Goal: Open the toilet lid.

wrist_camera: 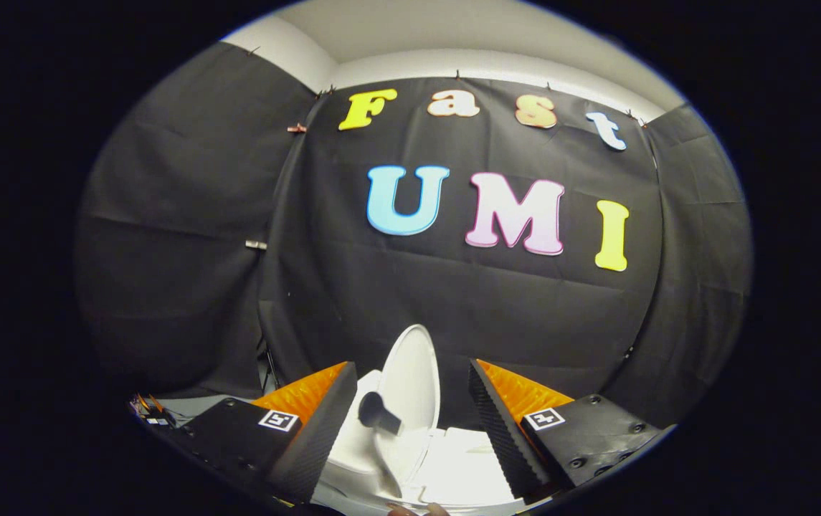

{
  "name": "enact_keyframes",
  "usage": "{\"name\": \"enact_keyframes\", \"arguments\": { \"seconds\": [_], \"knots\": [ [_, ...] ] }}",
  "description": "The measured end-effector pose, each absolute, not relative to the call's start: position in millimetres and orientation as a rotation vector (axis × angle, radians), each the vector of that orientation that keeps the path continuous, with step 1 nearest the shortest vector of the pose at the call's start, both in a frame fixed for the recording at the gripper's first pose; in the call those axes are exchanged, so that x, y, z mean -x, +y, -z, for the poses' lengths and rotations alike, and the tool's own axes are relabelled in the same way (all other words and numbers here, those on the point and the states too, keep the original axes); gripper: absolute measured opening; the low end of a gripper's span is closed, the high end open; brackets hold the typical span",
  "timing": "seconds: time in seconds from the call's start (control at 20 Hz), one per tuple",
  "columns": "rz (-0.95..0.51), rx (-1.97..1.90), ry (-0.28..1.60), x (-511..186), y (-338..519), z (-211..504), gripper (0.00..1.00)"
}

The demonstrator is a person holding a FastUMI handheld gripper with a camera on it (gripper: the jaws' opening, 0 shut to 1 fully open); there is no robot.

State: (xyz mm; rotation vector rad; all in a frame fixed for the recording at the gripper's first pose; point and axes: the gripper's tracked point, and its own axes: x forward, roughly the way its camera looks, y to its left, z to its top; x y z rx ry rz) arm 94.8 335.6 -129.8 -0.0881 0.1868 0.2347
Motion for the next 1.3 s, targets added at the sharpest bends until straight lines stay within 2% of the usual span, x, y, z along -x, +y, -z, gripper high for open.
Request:
{"name": "enact_keyframes", "arguments": {
  "seconds": [0.25,0.8,1.3],
  "knots": [
    [-0.207,0.014,0.166,-82.6,256.2,87.3,0.98],
    [-0.036,0.043,0.078,-39.6,81.7,18.1,0.98],
    [-0.090,-0.011,0.013,-21.6,62.6,-13.6,0.98]
  ]
}}
